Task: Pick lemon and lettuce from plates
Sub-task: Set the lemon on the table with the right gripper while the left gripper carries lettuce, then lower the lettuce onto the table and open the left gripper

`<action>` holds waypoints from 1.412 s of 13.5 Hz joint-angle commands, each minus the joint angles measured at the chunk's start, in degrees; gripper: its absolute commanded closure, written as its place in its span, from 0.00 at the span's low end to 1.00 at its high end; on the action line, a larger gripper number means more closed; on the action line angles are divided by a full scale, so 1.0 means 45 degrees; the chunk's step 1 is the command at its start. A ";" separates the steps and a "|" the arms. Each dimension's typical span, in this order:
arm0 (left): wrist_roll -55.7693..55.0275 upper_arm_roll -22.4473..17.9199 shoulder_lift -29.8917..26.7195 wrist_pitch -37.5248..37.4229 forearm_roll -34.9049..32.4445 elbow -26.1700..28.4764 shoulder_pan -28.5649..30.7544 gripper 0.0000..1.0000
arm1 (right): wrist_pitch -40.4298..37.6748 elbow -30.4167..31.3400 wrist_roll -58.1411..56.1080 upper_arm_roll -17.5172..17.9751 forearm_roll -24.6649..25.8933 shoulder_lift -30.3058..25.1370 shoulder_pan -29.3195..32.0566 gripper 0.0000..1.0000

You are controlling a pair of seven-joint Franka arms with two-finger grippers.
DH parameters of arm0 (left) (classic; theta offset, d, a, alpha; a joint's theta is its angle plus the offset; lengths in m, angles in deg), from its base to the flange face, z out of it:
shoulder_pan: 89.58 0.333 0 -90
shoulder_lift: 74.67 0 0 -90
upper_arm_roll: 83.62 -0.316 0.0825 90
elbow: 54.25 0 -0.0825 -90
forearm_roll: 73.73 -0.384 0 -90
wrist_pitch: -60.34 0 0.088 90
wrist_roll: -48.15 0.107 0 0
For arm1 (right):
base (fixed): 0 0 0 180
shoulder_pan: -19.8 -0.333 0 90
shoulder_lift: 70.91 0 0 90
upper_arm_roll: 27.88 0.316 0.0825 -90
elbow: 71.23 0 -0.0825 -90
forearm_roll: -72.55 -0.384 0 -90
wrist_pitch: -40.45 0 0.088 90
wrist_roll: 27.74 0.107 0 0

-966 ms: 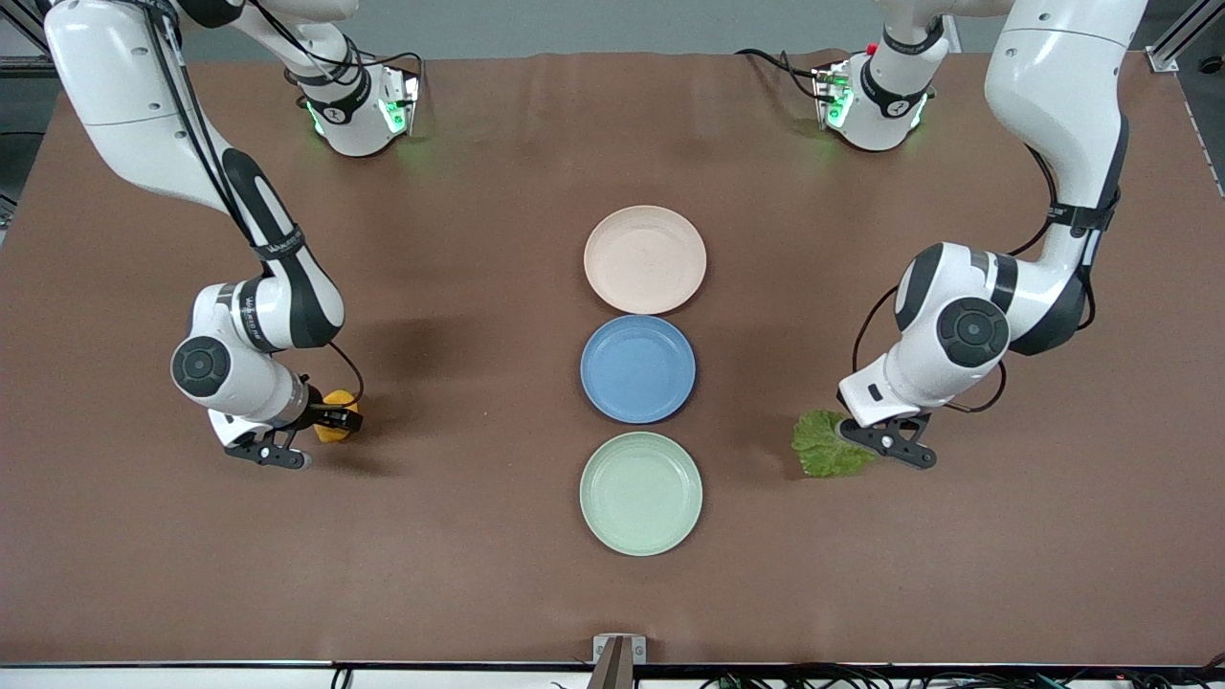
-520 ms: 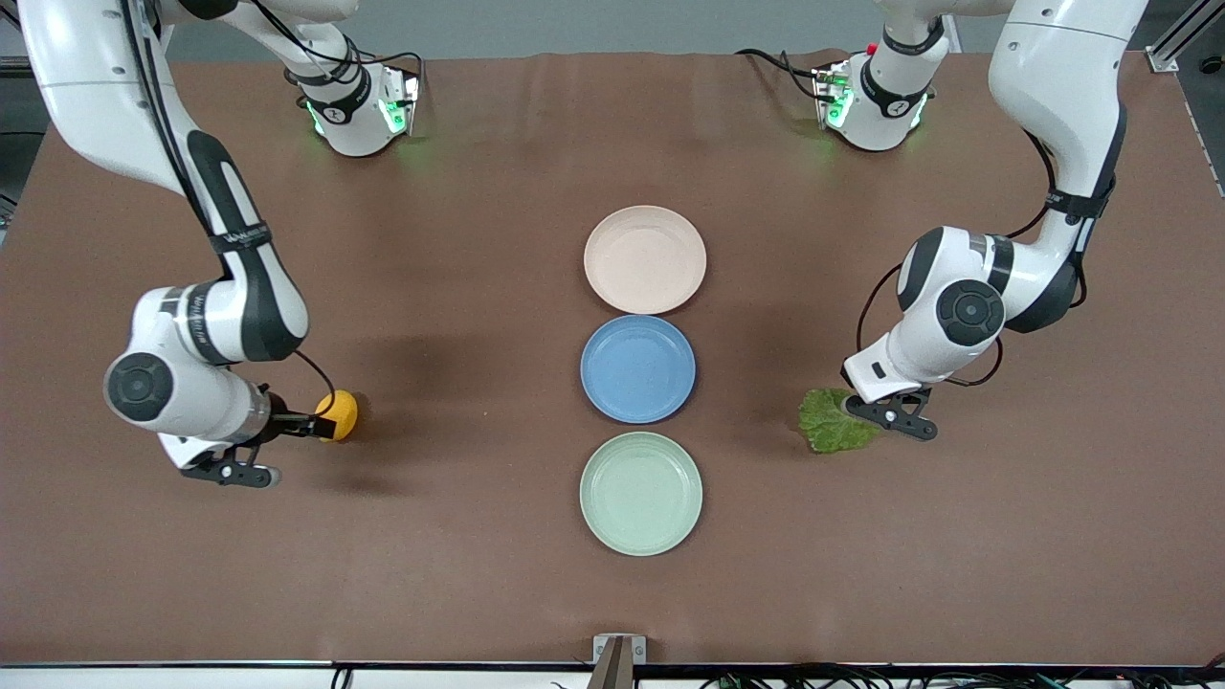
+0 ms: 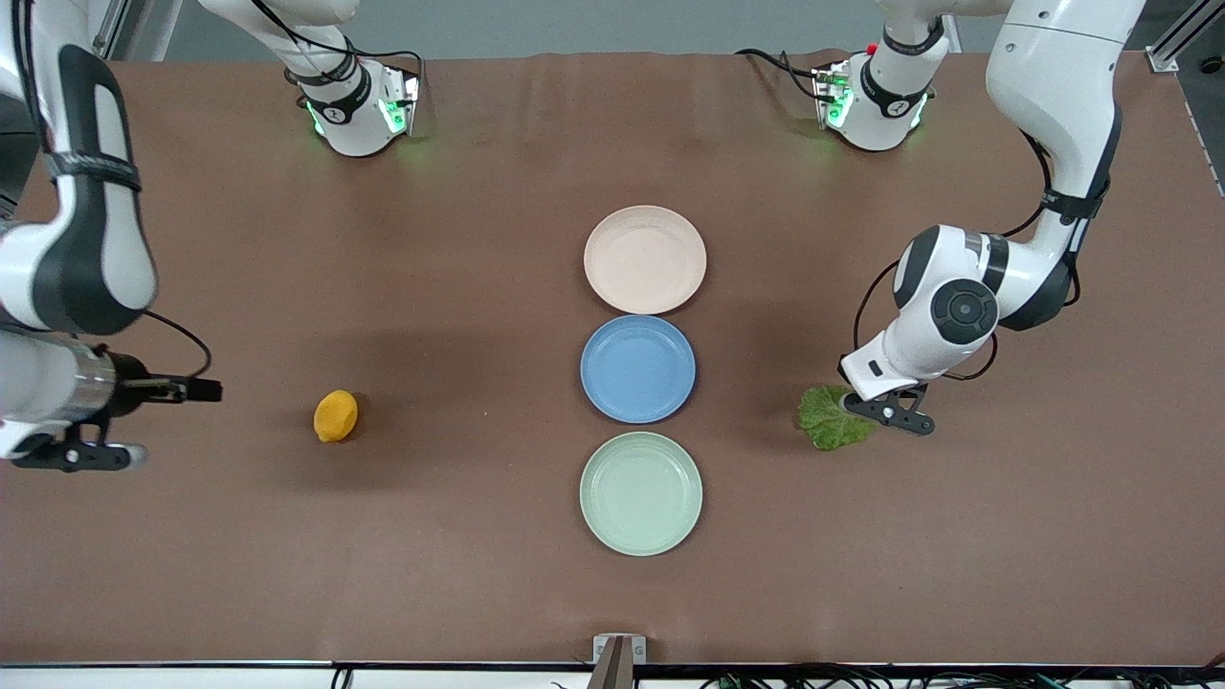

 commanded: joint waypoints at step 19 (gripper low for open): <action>-0.2658 0.0383 -0.3781 -0.9486 0.0164 -0.6342 0.0891 0.00 | -0.0251 0.1711 -0.0896 -0.0968 -0.0661 -0.3120 -0.0900 0.00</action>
